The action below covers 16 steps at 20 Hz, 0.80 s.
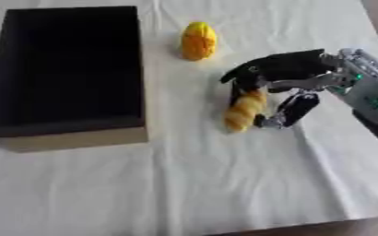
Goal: Pick up objects on the table and place them in the box.
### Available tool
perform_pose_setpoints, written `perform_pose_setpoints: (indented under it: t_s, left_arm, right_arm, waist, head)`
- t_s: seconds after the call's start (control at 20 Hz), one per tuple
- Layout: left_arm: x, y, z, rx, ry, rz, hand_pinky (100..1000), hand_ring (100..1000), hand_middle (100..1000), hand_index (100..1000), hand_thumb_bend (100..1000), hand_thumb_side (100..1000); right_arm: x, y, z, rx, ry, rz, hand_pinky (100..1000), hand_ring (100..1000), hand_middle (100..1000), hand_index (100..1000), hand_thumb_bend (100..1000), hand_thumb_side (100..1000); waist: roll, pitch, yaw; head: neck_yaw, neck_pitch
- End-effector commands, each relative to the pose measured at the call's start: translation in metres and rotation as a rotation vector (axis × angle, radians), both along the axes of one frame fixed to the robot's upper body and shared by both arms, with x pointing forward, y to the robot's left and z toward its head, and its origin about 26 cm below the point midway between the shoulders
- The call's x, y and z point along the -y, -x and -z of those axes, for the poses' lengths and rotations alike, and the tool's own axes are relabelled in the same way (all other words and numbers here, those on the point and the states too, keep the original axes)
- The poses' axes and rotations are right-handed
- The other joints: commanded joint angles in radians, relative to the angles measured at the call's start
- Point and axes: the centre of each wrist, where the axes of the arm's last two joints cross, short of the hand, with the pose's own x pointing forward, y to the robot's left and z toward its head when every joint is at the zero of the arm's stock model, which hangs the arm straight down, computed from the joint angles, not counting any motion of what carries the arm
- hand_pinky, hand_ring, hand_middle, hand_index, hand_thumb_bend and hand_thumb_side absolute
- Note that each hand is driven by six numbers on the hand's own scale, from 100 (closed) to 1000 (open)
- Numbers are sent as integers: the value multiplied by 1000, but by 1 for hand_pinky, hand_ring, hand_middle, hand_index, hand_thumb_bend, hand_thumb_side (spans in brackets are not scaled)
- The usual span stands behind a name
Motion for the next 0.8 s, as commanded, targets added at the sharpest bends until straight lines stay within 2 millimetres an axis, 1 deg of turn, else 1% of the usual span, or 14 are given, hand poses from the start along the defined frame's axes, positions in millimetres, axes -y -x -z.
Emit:
perform_pose_setpoints:
  t_s: [0.05,0.3,0.35,0.4,0.6,0.8]
  left_arm:
    - [-2,4,-9,22,-23,-5,866,912,796,888,102,550]
    - [-2,5,-9,23,-24,-10,866,911,795,888,106,545]
    - [-3,5,-9,24,-24,-11,866,910,795,888,106,544]
    - [-3,5,-9,24,-24,-12,866,910,795,887,107,543]
    - [-3,5,-9,27,-24,-14,866,910,795,888,109,540]
    - [-2,4,-11,33,-25,-12,866,910,795,888,113,536]
  right_arm:
    - [2,8,-26,25,136,-126,914,919,427,687,100,218]
    - [-10,23,-45,87,70,-194,879,847,374,658,100,196]
    - [-14,26,-50,104,44,-213,866,822,343,644,100,180]
    - [-17,30,-56,120,15,-229,860,812,333,639,100,173]
    - [-32,44,-79,174,-85,-293,853,801,311,635,100,149]
    - [-50,56,-103,203,-174,-385,849,795,305,637,100,130]
  waist:
    - [7,-30,-3]
    - [10,-35,-9]
    - [10,-36,-11]
    - [11,-36,-12]
    - [11,-36,-14]
    - [9,-37,-12]
  head:
    - [2,-15]
    - [2,-25]
    - [1,-26]
    - [1,-27]
    - [-3,-36]
    - [-11,-43]
